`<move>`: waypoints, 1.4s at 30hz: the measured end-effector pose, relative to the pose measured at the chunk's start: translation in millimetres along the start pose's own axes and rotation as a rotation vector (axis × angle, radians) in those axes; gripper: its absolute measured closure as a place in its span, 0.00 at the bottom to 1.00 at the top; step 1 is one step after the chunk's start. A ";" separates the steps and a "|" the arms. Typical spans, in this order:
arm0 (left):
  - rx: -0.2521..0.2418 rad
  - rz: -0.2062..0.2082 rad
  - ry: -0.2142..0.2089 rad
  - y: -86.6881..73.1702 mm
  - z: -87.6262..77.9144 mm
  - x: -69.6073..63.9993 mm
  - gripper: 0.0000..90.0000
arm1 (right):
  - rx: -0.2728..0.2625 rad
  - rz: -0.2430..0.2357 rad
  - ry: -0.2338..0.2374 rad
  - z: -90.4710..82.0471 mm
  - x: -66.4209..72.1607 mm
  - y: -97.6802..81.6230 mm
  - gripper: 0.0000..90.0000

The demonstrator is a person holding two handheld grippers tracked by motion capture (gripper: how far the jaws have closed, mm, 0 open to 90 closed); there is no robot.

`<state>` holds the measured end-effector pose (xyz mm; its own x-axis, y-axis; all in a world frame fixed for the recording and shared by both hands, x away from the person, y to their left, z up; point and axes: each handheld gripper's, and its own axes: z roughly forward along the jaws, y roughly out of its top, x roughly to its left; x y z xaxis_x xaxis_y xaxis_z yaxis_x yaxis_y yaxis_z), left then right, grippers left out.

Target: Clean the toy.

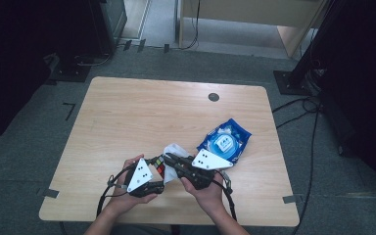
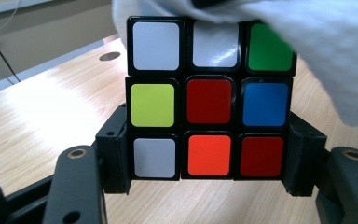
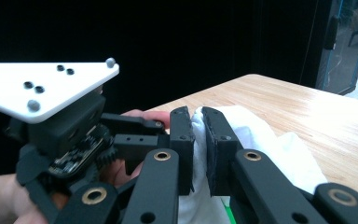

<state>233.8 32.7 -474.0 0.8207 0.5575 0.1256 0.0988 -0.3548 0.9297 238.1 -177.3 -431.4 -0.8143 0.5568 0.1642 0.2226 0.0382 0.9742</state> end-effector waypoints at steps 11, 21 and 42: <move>-0.018 0.002 0.012 3.6 -3.9 0.3 0.38 | 0.009 0.062 -0.105 -4.2 -26.9 -13.0 0.93; 0.010 -0.026 0.022 -0.1 -3.0 6.1 0.38 | -0.003 0.038 -0.062 -2.4 -13.2 -10.2 0.94; -0.030 -0.049 0.041 0.4 -11.4 16.8 0.38 | 0.050 0.086 -0.177 -0.6 -39.9 -31.3 0.94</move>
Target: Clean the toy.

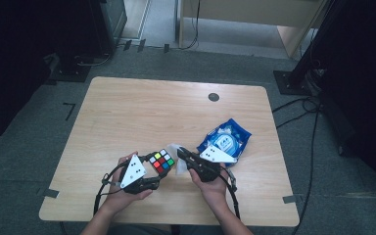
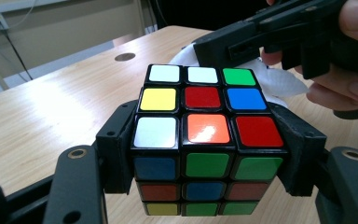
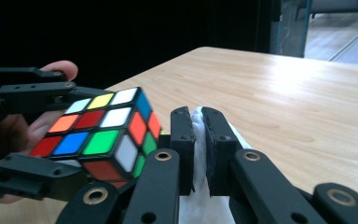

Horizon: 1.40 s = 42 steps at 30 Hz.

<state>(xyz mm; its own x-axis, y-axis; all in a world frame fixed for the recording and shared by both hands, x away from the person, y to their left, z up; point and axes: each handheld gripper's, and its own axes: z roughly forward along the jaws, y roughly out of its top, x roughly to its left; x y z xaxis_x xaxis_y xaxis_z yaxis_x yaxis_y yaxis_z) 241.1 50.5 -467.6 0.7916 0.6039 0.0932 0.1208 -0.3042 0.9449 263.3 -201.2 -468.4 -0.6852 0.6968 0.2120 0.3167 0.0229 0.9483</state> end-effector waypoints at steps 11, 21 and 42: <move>-0.039 -0.028 0.031 3.8 -9.8 11.2 0.38 | 0.039 0.004 -0.051 1.2 -15.5 -6.2 0.75; -0.065 -0.120 0.088 8.6 -22.4 32.6 0.38 | 0.059 -0.116 0.081 15.3 6.6 -13.9 0.37; -0.044 -0.239 -0.010 22.9 -2.1 6.9 0.38 | -0.019 -0.264 -0.014 21.8 50.1 -17.7 0.38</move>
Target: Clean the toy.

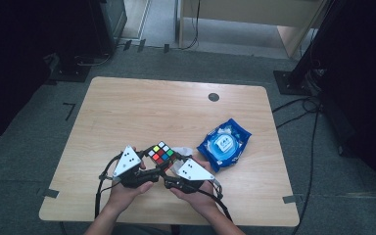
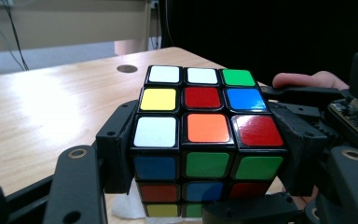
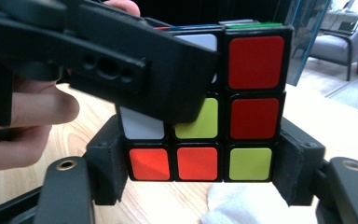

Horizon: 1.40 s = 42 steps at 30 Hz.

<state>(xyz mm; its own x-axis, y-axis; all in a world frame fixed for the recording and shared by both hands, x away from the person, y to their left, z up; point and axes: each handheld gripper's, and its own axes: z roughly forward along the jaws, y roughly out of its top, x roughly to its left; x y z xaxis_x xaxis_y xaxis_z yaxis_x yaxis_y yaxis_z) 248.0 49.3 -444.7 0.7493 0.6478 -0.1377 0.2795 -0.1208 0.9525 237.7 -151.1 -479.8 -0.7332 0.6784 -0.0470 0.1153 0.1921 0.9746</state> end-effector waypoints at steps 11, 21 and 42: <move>-0.029 -0.046 -0.045 3.5 -12.6 19.6 0.22 | 0.078 0.086 0.010 -4.3 -24.2 0.7 0.39; 0.081 0.161 0.090 -15.4 -6.9 27.5 0.18 | 0.119 0.203 0.064 -22.5 -64.1 22.1 0.39; 0.127 0.588 0.198 -31.4 9.8 -15.1 0.21 | 0.359 0.365 0.291 -7.1 -53.6 34.7 0.39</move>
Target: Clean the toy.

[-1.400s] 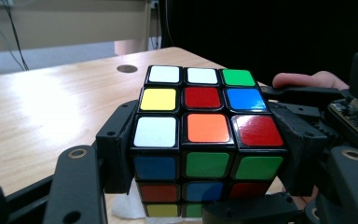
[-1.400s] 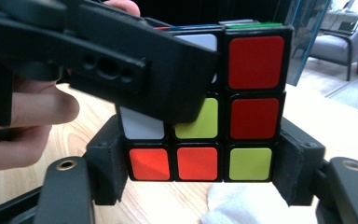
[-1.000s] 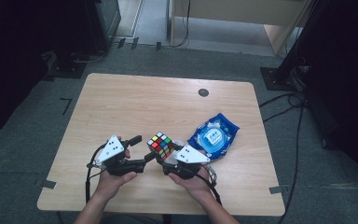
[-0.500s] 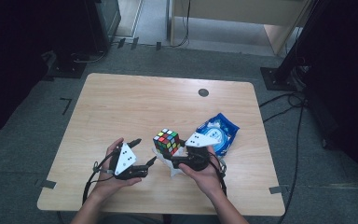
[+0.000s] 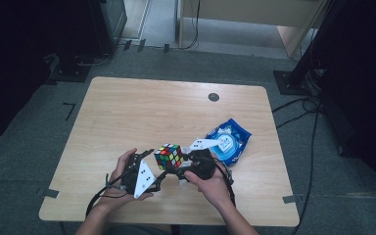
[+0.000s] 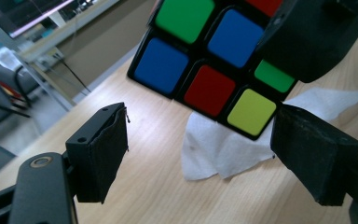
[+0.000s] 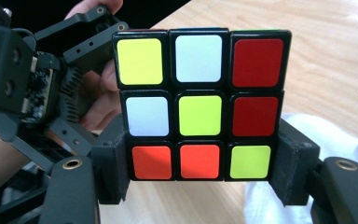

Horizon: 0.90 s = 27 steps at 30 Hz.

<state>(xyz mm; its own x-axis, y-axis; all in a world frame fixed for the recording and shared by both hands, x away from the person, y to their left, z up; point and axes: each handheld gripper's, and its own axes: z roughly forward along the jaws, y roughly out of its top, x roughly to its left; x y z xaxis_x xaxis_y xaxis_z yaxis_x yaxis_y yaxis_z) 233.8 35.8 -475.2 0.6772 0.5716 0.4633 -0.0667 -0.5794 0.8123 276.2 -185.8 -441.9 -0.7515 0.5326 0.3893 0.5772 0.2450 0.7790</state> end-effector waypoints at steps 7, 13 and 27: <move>0.000 0.093 0.027 2.5 2.0 -10.7 0.25 | 0.081 0.046 0.039 6.0 -1.9 -0.2 0.39; -0.026 0.107 0.024 1.6 2.2 -15.4 0.36 | 0.092 0.073 0.044 8.0 -3.6 -0.4 0.38; -0.029 -0.182 -0.040 -17.0 1.8 12.8 0.38 | -0.118 -0.003 0.014 -12.3 -2.8 2.2 0.32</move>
<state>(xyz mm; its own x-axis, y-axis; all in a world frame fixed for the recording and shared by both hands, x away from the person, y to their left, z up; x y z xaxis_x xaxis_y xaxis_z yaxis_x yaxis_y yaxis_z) 245.0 51.9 -483.7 0.7083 0.6417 0.2940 0.0386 -0.4511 0.8916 275.6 -196.8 -435.2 -0.7578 0.5205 0.3935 0.5344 0.1492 0.8319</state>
